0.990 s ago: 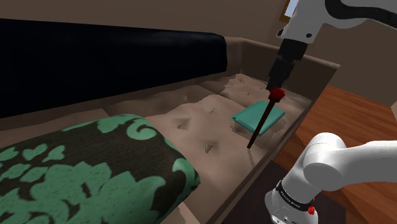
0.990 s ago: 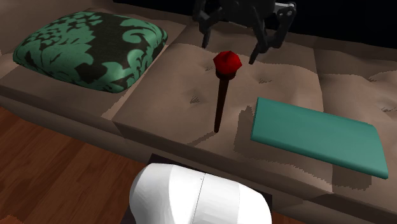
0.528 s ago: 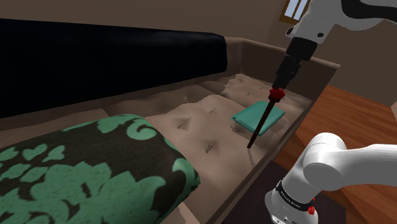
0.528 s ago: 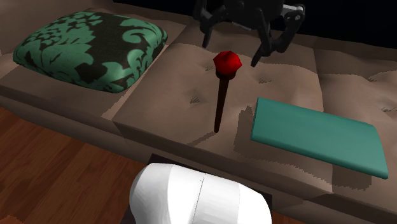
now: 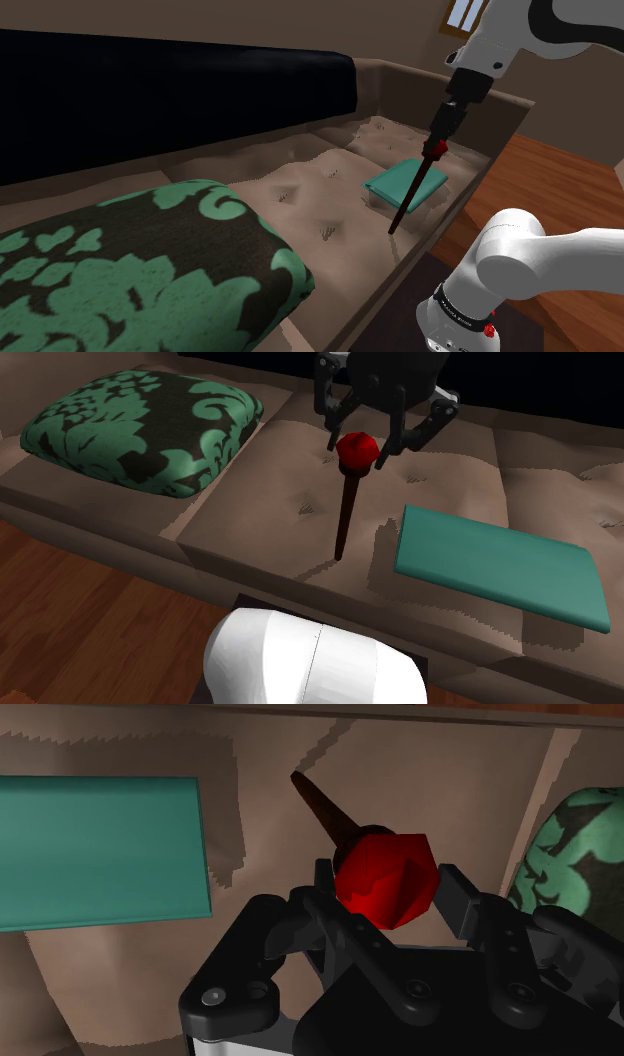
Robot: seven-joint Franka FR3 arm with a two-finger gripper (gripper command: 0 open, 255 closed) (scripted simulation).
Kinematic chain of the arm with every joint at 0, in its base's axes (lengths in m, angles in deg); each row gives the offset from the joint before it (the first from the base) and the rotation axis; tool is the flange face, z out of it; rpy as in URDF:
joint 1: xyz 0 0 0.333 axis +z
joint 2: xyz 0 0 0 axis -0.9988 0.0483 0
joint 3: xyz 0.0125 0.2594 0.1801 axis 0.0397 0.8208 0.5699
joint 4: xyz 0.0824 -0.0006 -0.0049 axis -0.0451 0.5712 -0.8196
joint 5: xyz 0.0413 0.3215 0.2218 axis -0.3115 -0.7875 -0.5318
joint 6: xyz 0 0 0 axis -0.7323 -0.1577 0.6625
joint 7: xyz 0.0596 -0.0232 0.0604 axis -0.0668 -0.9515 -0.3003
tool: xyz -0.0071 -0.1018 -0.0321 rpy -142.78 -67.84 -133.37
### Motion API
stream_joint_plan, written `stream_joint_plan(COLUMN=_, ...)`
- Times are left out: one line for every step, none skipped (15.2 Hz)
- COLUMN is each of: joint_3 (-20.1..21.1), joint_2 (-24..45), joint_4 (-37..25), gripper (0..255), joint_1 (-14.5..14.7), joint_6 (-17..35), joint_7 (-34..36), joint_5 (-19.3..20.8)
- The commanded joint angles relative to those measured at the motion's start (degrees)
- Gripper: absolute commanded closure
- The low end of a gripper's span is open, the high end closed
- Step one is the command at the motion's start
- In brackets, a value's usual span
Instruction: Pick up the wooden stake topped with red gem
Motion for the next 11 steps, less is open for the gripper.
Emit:
stream_joint_plan(joint_3=0.0, joint_2=0.0, joint_4=0.0, gripper=255, joint_1=0.0, joint_6=0.0, joint_7=0.0, joint_5=0.0)
stream_joint_plan(joint_3=0.0, joint_2=0.0, joint_4=0.0, gripper=255, joint_1=0.0, joint_6=0.0, joint_7=0.0, joint_5=0.0)
stream_joint_plan(joint_3=0.0, joint_2=0.0, joint_4=0.1, gripper=255, joint_1=0.0, joint_6=0.0, joint_7=0.0, joint_5=0.0)
stream_joint_plan(joint_3=0.0, joint_2=0.0, joint_4=0.0, gripper=255, joint_1=0.0, joint_6=0.0, joint_7=0.0, joint_5=0.0)
stream_joint_plan(joint_3=0.0, joint_2=0.0, joint_4=0.0, gripper=255, joint_1=0.0, joint_6=0.0, joint_7=0.0, joint_5=0.0)
stream_joint_plan(joint_3=0.0, joint_2=0.1, joint_4=0.0, gripper=255, joint_1=0.0, joint_6=0.0, joint_7=0.0, joint_5=0.0)
stream_joint_plan(joint_3=0.0, joint_2=0.5, joint_4=-1.0, gripper=255, joint_1=0.1, joint_6=-0.6, joint_7=0.1, joint_5=0.0)
stream_joint_plan(joint_3=0.0, joint_2=0.8, joint_4=-2.0, gripper=255, joint_1=0.1, joint_6=-1.1, joint_7=0.2, joint_5=-0.1)
stream_joint_plan(joint_3=0.0, joint_2=1.3, joint_4=-3.0, gripper=255, joint_1=0.2, joint_6=-1.7, joint_7=0.3, joint_5=-0.1)
stream_joint_plan(joint_3=0.0, joint_2=1.7, joint_4=-4.0, gripper=255, joint_1=0.2, joint_6=-2.3, joint_7=0.4, joint_5=-0.2)
stream_joint_plan(joint_3=0.0, joint_2=2.1, joint_4=-5.0, gripper=255, joint_1=0.3, joint_6=-2.9, joint_7=0.5, joint_5=-0.2)
